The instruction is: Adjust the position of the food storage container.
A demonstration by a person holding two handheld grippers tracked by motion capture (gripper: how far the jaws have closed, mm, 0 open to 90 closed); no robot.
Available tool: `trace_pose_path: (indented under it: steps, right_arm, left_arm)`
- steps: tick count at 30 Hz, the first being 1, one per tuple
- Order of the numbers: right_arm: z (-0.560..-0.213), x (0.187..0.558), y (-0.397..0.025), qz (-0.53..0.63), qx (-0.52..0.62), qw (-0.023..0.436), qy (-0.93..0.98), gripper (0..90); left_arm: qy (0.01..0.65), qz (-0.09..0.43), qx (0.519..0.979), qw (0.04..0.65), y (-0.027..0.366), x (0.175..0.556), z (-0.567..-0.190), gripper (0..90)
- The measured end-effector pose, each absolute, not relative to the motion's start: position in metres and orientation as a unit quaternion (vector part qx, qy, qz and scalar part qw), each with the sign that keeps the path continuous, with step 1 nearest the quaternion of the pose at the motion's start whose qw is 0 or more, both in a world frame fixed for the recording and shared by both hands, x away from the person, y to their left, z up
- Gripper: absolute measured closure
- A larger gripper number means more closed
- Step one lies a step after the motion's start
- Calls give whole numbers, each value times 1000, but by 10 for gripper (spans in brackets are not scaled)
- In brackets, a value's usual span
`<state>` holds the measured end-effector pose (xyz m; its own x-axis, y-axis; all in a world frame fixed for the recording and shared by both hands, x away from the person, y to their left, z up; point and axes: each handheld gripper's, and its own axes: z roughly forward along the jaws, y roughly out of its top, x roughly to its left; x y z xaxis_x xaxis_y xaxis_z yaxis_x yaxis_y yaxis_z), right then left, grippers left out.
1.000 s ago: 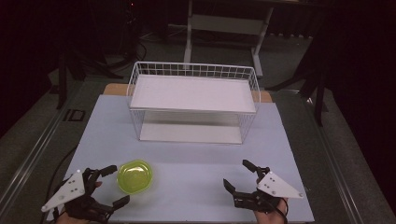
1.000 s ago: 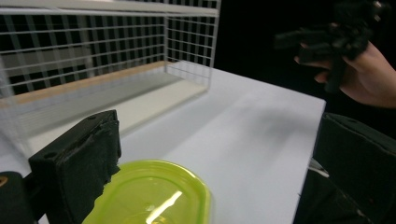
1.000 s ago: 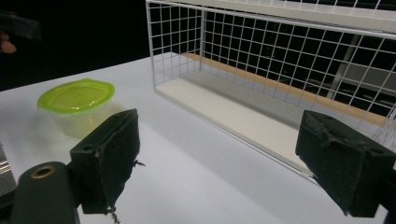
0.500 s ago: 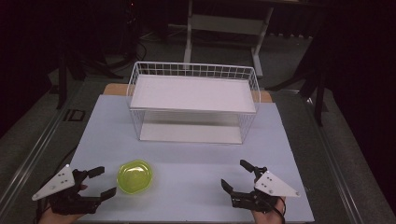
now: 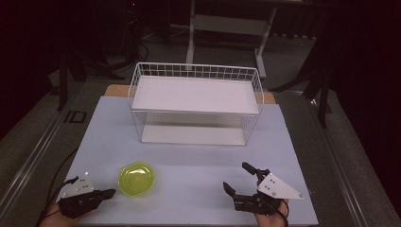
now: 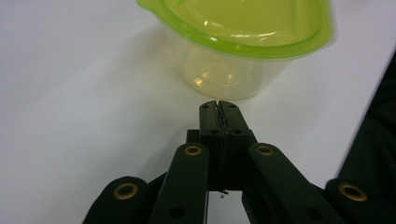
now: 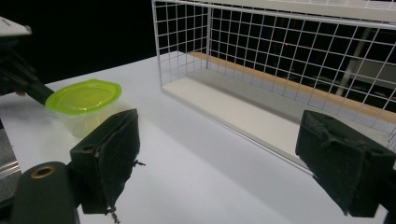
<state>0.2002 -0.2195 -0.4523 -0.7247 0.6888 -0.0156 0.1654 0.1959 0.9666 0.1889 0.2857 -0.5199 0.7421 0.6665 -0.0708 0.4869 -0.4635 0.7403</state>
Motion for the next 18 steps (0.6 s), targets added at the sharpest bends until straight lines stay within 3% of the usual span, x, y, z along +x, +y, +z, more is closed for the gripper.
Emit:
trace_pose_path:
  steps: [18]
  right_arm:
    - [-453,201,-221,565,288,225,739,137]
  left_arm:
    - [328,77,861,382,238,213,-525,900]
